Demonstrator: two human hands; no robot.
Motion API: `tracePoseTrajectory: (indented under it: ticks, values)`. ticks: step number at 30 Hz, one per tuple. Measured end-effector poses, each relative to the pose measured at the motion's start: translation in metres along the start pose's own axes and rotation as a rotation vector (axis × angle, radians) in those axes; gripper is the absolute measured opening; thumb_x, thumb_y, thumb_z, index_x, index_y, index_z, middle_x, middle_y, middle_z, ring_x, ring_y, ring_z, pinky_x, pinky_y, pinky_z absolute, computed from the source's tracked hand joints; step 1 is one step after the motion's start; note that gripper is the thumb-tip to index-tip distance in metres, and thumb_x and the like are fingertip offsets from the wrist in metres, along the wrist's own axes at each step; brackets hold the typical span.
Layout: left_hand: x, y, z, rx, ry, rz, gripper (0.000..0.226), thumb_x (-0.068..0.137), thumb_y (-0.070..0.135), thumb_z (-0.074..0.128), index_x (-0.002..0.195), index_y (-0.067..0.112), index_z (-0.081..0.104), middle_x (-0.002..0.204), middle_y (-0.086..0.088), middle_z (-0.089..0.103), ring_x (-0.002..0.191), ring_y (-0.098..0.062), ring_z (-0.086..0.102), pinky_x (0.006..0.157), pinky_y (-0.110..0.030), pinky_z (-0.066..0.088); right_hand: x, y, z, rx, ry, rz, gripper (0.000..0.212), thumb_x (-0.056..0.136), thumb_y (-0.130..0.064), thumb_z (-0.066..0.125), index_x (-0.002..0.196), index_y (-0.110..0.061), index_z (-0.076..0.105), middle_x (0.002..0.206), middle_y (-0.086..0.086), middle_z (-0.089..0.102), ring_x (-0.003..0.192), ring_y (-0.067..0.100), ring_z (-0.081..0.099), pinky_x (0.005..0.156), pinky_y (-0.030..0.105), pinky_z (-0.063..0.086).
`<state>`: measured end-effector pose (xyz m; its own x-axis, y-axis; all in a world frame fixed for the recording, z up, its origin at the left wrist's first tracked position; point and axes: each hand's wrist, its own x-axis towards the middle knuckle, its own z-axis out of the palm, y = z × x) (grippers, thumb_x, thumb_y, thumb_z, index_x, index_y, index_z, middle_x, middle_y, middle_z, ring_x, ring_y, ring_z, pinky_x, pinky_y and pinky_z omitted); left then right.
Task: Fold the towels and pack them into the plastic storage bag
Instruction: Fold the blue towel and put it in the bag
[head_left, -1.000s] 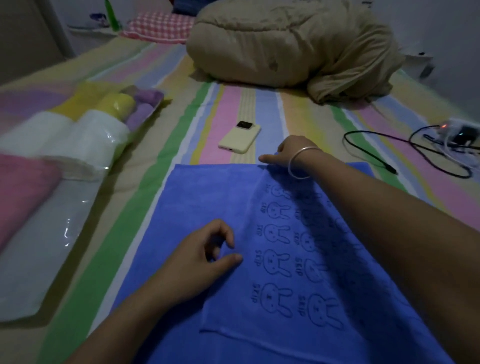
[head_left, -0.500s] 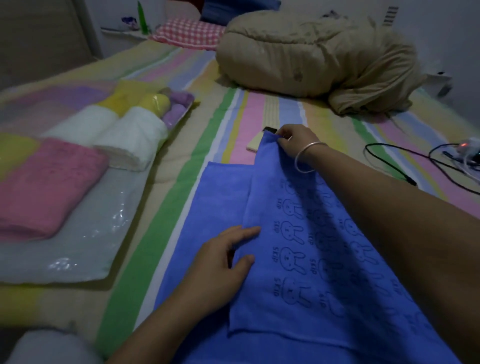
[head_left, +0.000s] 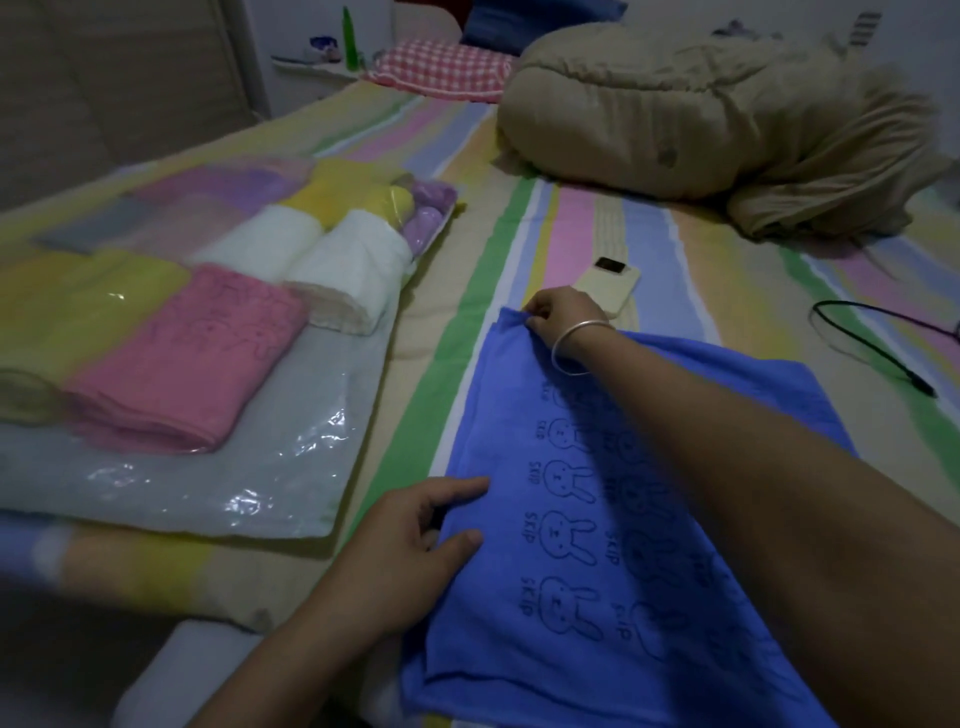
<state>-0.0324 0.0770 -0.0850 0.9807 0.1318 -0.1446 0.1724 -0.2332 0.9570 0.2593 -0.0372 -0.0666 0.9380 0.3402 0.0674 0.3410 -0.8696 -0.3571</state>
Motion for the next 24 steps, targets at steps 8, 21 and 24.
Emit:
tracePoseTrajectory:
  ticks: [8,21,24]
  values:
    - [-0.011,-0.009,0.000,0.139,0.065,0.081,0.031,0.079,0.030,0.073,0.109,0.032,0.067,0.058,0.010,0.061,0.052,0.000,0.048,0.058,-0.014,0.046,-0.053,0.024,-0.002,-0.021,0.043,-0.071,0.048,0.091,-0.038,0.057,0.136,-0.022,0.048,0.142,0.010,0.043,0.132,0.031,0.036,0.105,0.047,0.036]
    - [-0.020,-0.014,0.003,0.466,0.036,0.159,0.052,0.073,0.018,0.080,0.120,0.029,0.059,0.125,0.008,0.059,0.113,-0.013,0.058,0.101,-0.035,0.045,-0.370,0.136,-0.065,-0.061,-0.003,-0.199,0.063,0.076,-0.077,0.047,0.124,-0.036,0.058,0.139,-0.008,0.046,0.126,0.006,0.041,0.101,0.021,0.033]
    - [-0.019,-0.017,-0.002,0.389,-0.008,0.131,0.049,0.075,0.007,0.078,0.113,0.034,0.061,0.125,0.006,0.061,0.115,-0.012,0.058,0.104,-0.040,0.044,-0.394,0.145,-0.070,-0.122,0.128,-0.234,0.044,0.082,-0.064,0.050,0.114,-0.035,0.062,0.131,-0.009,0.054,0.116,0.007,0.052,0.085,0.020,0.045]
